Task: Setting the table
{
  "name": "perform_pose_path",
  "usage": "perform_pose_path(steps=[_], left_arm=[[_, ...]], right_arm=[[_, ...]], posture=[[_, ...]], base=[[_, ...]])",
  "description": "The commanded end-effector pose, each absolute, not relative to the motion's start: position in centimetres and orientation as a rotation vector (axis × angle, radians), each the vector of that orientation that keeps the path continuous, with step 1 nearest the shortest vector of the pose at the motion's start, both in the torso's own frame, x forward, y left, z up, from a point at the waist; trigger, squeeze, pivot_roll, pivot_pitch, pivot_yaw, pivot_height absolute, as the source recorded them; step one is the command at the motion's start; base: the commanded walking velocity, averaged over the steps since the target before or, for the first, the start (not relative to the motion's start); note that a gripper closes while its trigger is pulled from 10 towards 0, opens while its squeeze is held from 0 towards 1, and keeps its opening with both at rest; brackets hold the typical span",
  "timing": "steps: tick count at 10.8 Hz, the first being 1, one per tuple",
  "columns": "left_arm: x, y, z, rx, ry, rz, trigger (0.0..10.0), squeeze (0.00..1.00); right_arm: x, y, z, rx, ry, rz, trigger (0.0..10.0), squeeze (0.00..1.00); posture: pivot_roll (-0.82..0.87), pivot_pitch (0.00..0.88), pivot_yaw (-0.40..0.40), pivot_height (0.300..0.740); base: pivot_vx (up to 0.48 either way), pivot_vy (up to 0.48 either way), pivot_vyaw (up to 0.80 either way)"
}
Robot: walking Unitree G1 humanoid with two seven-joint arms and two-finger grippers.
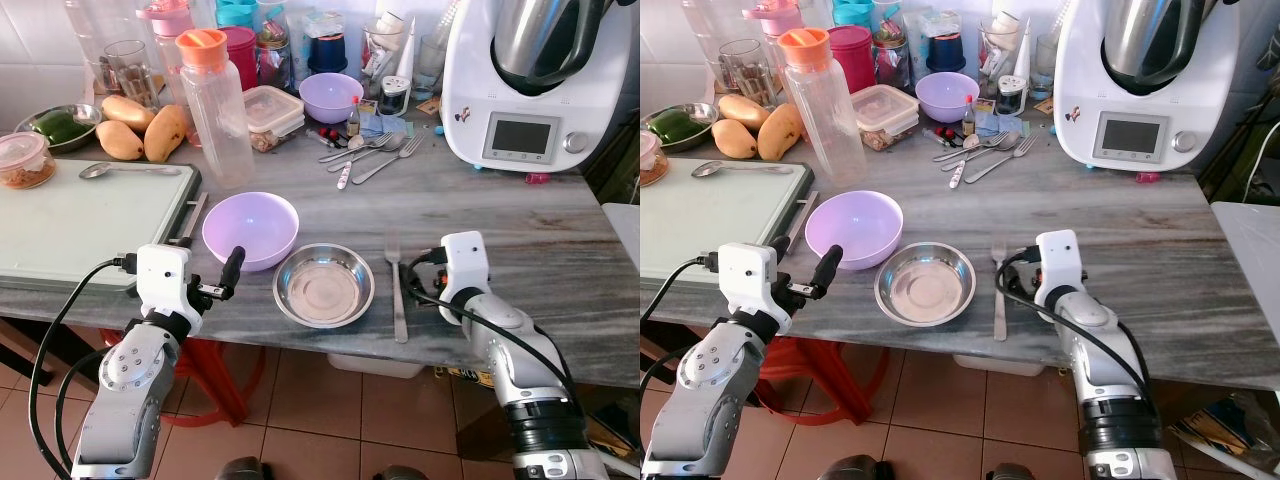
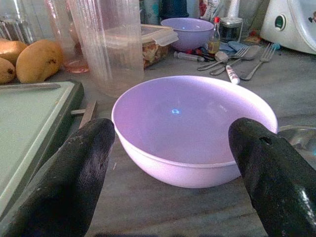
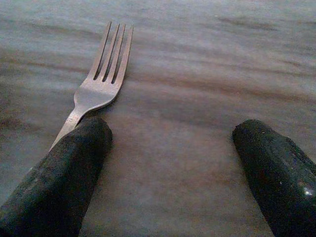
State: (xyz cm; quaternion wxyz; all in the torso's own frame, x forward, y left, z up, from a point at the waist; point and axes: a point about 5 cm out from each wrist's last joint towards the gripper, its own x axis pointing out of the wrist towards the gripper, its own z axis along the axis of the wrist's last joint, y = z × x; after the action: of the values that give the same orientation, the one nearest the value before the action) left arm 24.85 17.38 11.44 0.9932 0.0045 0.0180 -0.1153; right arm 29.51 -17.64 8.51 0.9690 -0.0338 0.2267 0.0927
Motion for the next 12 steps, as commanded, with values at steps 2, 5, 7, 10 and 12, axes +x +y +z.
perform_pose_path(steps=[2, 5, 7, 10, 12], left_arm=[[24.9, 17.5, 11.4, 0.018, 0.040, -0.230, 10.0, 0.00], [24.8, 17.5, 11.4, 0.019, 0.042, -0.229, 10.0, 0.00], [24.8, 17.5, 11.4, 0.018, 0.042, -0.228, 10.0, 0.00], [25.0, 17.4, 11.4, 0.017, 0.038, -0.230, 10.0, 0.00], [25.0, 17.4, 11.4, 0.017, 0.037, -0.227, 10.0, 0.00]], right_arm=[[29.3, -16.9, 8.7, -0.058, 0.447, 0.222, 10.0, 0.00], [29.2, -17.2, 8.8, -0.060, 0.447, 0.214, 10.0, 0.00], [29.0, -17.7, 9.0, -0.059, 0.440, 0.193, 10.0, 0.00], [28.9, -17.8, 9.0, -0.059, 0.441, 0.188, 10.0, 0.00], [28.9, -18.1, 9.5, -0.063, 0.421, 0.158, 10.0, 0.00]], posture=[[-0.03, 0.000, 0.038, 0.740], [-0.03, 0.003, 0.036, 0.740], [-0.03, 0.002, 0.036, 0.740], [-0.03, 0.000, 0.037, 0.740], [-0.03, 0.000, 0.034, 0.740]], base=[[0.000, 0.000, 0.00], [0.000, 0.000, 0.00], [0.000, 0.000, 0.00], [0.000, 0.000, 0.00], [0.000, 0.000, 0.00]])
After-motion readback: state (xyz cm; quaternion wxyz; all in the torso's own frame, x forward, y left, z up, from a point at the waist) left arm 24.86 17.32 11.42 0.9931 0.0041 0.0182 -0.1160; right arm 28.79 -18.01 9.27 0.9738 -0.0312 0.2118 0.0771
